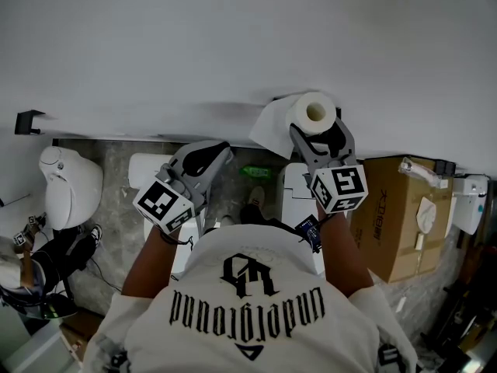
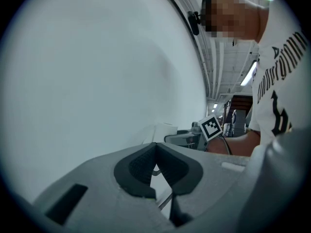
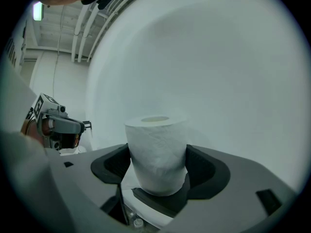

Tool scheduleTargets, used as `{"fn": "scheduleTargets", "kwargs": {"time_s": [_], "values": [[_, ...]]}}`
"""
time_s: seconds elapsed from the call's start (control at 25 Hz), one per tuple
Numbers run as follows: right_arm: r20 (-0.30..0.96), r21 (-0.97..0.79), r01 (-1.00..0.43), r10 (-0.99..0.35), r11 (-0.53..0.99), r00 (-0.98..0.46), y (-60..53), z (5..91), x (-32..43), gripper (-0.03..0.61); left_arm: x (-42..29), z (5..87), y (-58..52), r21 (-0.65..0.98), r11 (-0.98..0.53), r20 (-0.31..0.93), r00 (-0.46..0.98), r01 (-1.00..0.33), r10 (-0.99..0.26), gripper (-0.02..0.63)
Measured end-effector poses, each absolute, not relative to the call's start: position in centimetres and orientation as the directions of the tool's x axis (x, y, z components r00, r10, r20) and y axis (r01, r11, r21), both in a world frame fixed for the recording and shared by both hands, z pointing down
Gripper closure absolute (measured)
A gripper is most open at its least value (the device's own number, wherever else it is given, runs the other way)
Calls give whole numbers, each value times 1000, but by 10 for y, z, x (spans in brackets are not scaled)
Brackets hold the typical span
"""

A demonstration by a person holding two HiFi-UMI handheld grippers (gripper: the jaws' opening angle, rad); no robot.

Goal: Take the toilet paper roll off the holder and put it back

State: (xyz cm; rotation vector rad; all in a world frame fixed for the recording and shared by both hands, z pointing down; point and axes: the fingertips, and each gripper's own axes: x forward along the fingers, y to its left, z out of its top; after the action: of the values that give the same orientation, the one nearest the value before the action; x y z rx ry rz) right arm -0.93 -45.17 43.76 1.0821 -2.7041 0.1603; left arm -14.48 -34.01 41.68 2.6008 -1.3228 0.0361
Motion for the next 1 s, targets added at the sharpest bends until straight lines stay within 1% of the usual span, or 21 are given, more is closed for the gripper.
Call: {"fn": "scheduleTargets", "kwargs": {"time_s": [0.24, 0.52, 1.0], "values": [[253, -29, -686, -659, 727, -709, -450, 439, -11, 255, -145, 414, -336, 198, -577, 105, 602, -792, -791, 600], [262, -7, -714, -688, 700, -676, -452, 435, -5, 250, -147, 410, -328, 191, -583, 104, 607, -790, -788, 600], [235, 23, -736, -719, 676, -653, -426, 419, 7, 250, -147, 398, -296, 162, -598, 78, 615, -785, -785, 600]]}}
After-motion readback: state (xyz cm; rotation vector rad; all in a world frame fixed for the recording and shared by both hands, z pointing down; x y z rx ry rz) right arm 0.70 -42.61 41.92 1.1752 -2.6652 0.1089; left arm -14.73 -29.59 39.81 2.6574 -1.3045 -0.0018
